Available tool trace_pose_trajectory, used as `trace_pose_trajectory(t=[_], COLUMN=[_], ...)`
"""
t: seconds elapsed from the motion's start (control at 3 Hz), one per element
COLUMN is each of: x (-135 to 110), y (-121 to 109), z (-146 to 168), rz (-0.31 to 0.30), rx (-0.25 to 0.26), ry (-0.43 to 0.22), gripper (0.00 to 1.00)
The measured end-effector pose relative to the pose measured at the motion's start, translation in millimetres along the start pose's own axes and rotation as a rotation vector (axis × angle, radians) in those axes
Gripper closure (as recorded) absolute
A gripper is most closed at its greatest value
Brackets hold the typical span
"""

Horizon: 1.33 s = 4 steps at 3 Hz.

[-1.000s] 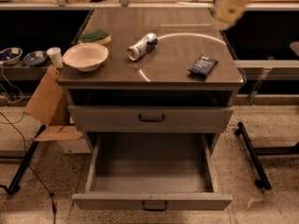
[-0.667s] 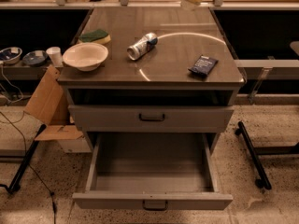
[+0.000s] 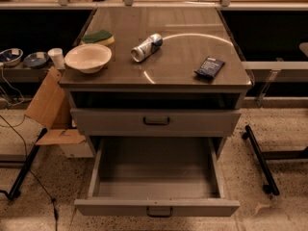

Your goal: Close middle drawer

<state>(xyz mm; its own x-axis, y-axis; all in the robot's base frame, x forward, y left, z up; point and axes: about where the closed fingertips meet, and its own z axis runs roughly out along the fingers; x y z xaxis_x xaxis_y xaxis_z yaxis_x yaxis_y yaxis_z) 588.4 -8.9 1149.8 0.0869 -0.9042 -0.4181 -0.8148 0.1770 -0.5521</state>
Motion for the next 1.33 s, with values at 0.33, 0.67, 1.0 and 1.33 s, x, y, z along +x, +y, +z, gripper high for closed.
trace_pose_trajectory(t=[0.33, 0.67, 1.0, 1.33], x=[-10.8, -19.5, -31.7, -43.5], y=[1.7, 8.3, 4.2, -4.3], z=[35.2, 80.9, 124.9, 164.5], rz=[0.062, 0.104, 0.165, 0.317], rx=[0.01, -0.001, -0.008, -0.035], ry=[-0.016, -0.042, -0.053, -0.033], gripper=[0.0, 0.0, 0.0, 0.0])
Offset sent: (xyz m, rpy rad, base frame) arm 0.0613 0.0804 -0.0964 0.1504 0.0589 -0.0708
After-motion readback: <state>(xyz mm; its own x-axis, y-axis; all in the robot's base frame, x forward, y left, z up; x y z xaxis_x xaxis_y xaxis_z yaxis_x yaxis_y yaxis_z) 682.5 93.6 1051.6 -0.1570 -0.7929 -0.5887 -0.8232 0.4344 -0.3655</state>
